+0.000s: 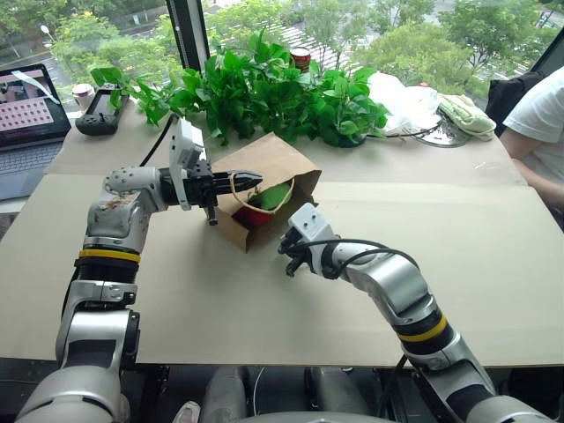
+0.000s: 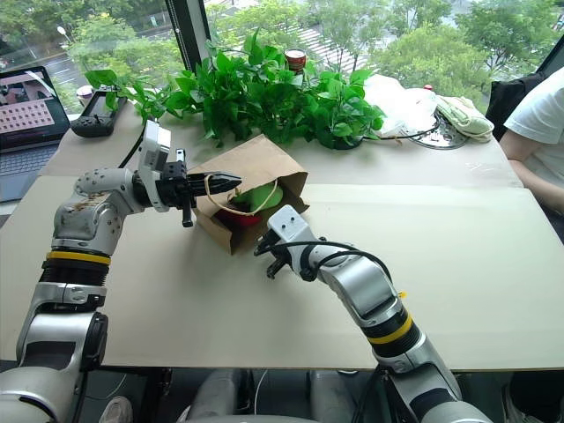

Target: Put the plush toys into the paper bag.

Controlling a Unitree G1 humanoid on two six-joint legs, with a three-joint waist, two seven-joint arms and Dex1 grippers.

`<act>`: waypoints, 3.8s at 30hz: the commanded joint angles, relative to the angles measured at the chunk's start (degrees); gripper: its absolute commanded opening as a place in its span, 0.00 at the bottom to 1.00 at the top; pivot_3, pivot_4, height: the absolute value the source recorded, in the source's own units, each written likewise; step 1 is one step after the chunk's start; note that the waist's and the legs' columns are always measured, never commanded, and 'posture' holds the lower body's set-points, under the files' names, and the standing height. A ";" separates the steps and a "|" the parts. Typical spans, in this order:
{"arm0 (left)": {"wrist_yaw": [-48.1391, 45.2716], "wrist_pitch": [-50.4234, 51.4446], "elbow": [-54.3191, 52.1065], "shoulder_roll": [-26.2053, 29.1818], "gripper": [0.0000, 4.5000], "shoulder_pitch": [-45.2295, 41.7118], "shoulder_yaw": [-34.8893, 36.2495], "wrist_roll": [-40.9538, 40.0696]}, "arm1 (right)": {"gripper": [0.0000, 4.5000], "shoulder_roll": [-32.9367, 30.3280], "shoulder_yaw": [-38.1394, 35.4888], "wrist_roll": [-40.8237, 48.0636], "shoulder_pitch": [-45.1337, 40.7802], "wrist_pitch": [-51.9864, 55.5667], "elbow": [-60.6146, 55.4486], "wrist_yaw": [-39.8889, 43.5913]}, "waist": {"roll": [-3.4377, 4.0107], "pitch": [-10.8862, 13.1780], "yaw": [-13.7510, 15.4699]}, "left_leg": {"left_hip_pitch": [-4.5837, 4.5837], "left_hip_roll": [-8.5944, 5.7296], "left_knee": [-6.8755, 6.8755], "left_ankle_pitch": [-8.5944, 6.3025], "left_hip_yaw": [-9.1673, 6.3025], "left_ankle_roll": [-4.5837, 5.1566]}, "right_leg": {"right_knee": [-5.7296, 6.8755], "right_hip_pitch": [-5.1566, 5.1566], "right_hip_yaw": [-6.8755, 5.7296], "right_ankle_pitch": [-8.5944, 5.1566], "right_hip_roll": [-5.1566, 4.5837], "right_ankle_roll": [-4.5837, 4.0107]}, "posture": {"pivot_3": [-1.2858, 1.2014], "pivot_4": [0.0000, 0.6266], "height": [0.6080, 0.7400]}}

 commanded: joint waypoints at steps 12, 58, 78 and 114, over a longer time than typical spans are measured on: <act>17.42 2.87 -2.32 -10.58 0.00 -0.42 9.72 -6.31 | 0.02 -8.82 -8.33 1.77 -9.46 -3.35 -14.01 3.48 | 0.00 0.00 -0.15 | -0.05 -0.05 -0.09 0.00 -0.25 0.01 | -0.03 0.00 -0.01 0.00 0.02 0.00 | 0.52 0.24 1.00; 24.89 22.15 -19.28 -2.12 1.00 17.34 16.16 -18.00 | 0.98 -15.56 -32.86 25.34 -6.50 1.57 -19.94 16.56 | 0.00 0.01 0.05 | 0.01 -0.10 -0.27 0.06 -0.48 -0.04 | -0.13 0.09 -0.04 -0.01 0.01 -0.01 | 0.52 0.24 1.00; 21.20 12.52 -21.25 -0.58 1.00 24.18 8.20 -9.22 | 0.01 -20.04 -10.56 14.38 -2.72 -7.89 -5.55 11.69 | -0.01 0.01 -0.11 | 0.04 -0.16 -0.26 0.13 -0.57 -0.09 | -0.16 0.11 0.03 -0.02 0.02 -0.04 | 0.52 0.24 1.00; 34.17 4.30 -26.14 -9.28 1.00 22.10 -2.28 5.11 | 0.01 -0.85 -4.96 5.38 -15.24 -6.96 7.16 4.56 | 0.00 0.01 0.20 | -0.04 -0.19 -0.27 0.16 -0.50 -0.11 | -0.09 0.08 -0.02 -0.02 0.00 -0.05 | 0.52 0.24 1.00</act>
